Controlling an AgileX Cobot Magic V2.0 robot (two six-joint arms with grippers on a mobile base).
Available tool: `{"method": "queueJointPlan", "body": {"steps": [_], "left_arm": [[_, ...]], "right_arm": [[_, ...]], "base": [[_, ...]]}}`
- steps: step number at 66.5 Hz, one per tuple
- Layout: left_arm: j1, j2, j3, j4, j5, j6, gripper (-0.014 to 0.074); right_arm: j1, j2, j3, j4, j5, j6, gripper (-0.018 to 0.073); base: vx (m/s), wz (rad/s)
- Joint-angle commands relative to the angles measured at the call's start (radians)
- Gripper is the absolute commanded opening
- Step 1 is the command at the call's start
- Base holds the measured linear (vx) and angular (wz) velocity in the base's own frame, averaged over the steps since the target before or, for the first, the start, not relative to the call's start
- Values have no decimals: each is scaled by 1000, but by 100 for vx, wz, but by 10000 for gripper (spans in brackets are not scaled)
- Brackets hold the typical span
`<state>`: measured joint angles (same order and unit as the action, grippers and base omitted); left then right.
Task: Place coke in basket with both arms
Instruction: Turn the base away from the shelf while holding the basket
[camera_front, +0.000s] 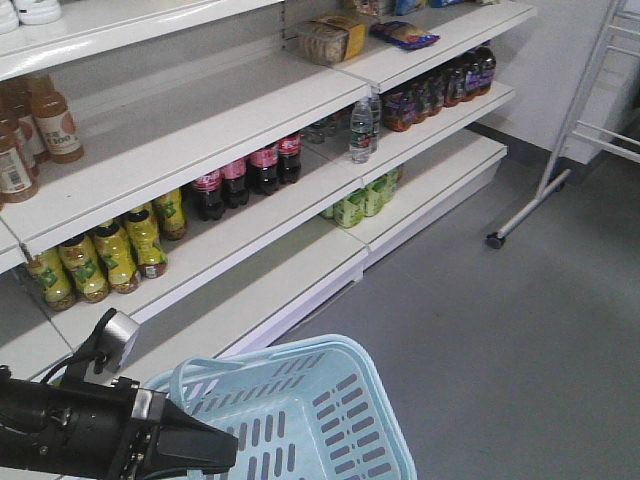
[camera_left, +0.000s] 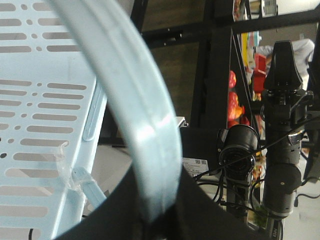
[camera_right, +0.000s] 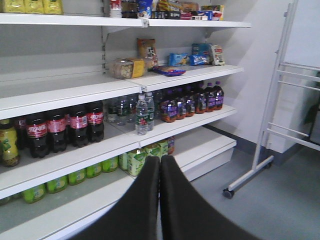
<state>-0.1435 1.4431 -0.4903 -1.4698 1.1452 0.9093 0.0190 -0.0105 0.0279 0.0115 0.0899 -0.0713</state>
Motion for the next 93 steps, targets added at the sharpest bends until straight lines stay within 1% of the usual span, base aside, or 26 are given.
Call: {"method": "queueJointPlan", "body": {"steps": [1, 60, 93], "left_arm": [[-4, -29, -17, -71, 71, 8, -6], [-4, -29, -17, -71, 71, 8, -6], [-4, -29, -17, -71, 71, 8, -6]], "right_arm": [[-6, -13, 8, -4, -72, -1, -10], [-6, -13, 8, -4, -72, -1, -10], [-6, -13, 8, -4, -72, -1, -10]], "base": [[-9, -38], [-7, -43], [-2, -33]]}}
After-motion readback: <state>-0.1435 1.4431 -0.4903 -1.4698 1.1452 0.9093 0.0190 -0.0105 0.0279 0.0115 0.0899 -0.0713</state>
